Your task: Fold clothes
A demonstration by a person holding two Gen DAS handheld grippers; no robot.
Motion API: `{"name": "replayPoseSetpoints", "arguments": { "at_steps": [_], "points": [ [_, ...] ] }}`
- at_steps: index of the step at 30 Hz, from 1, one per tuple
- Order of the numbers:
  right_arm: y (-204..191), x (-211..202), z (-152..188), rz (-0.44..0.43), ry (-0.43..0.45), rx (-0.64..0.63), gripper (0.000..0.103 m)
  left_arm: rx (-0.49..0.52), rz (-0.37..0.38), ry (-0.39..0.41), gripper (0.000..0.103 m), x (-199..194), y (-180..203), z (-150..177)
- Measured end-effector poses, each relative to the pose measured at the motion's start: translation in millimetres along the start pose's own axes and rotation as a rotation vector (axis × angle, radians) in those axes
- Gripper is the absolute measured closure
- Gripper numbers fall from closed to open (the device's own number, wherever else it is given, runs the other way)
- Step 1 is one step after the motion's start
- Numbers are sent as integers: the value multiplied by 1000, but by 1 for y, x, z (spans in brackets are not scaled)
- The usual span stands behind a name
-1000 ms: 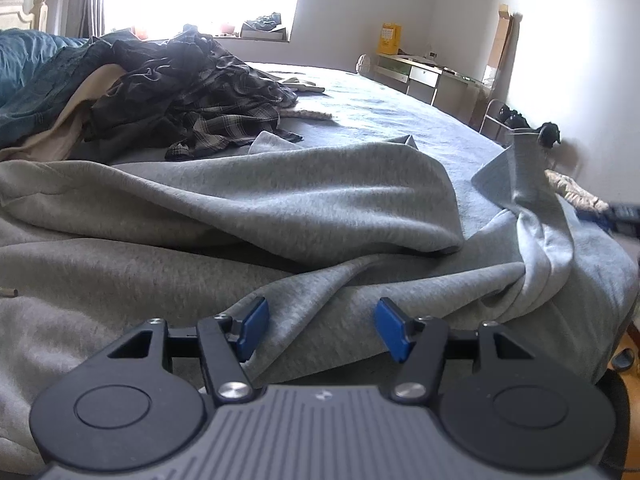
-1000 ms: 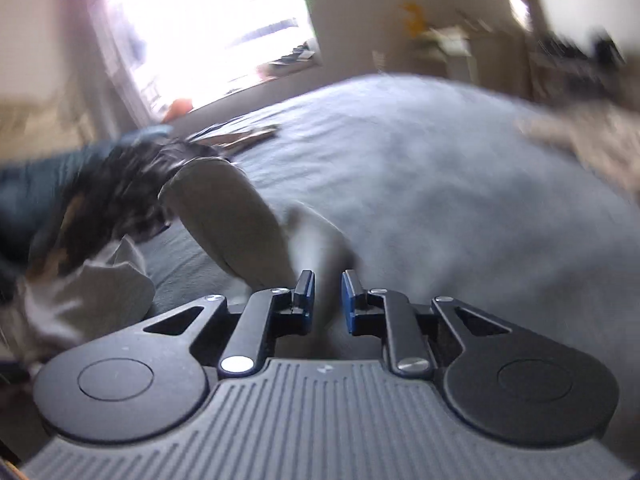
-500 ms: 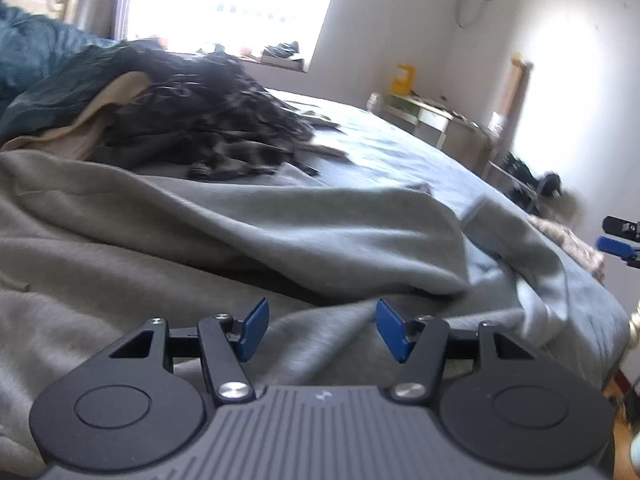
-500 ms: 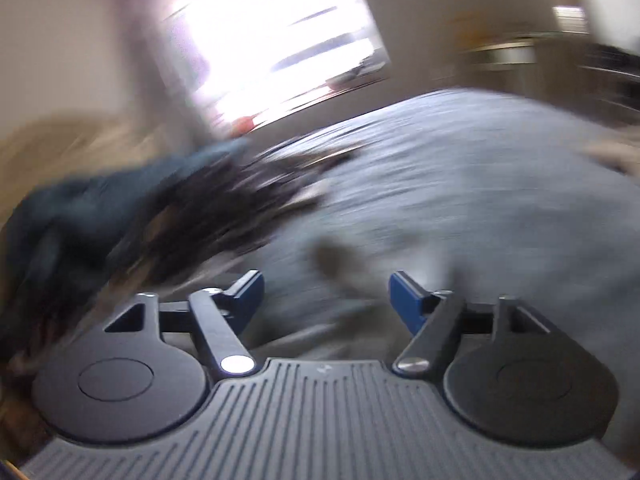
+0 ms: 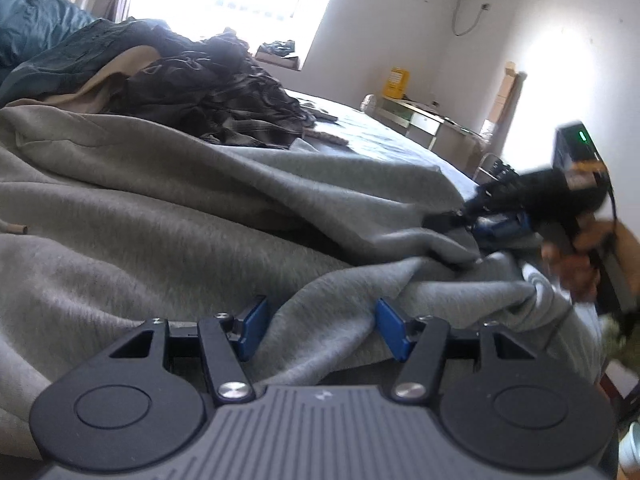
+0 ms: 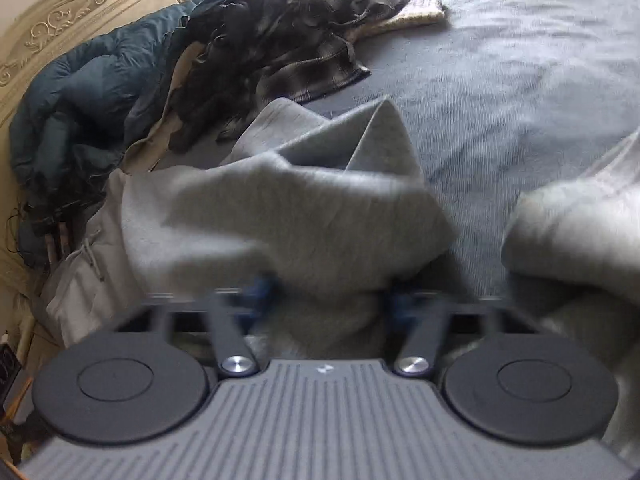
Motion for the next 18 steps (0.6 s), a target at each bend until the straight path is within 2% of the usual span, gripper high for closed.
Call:
{"name": "replayPoseSetpoints", "arguments": {
  "at_steps": [1,4,7,11,14,18],
  "points": [
    [-4,-5,-5,-29,17,4,85,10,4,6,42,-1,0,2],
    [-13,-27,-31,-70,100,-9,88,30,21,20,42,-2,1,6],
    [-26,-40,-77,-67,196,-32,90,29,43,23,42,-3,-1,7],
    [-36,-34,-146,-78,287,-53,90,18,69,22,42,-3,-4,6],
    [-36,-11,-185,-40,317,-76,90,18,75,22,42,-2,-5,6],
    [-2,38,-196,-2,219,7,83,33,80,23,42,-3,-4,9]
  ]
}}
Point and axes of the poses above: each gripper's, at about its wrist camera, not at the fingertips, and x roughly the way its jaws point, y to its right, z to its underside, the point moved 10 cm from there along x, roughly the way its jaws point, and after that the axes turned 10 degrees about -y, right-handed, at the moved point
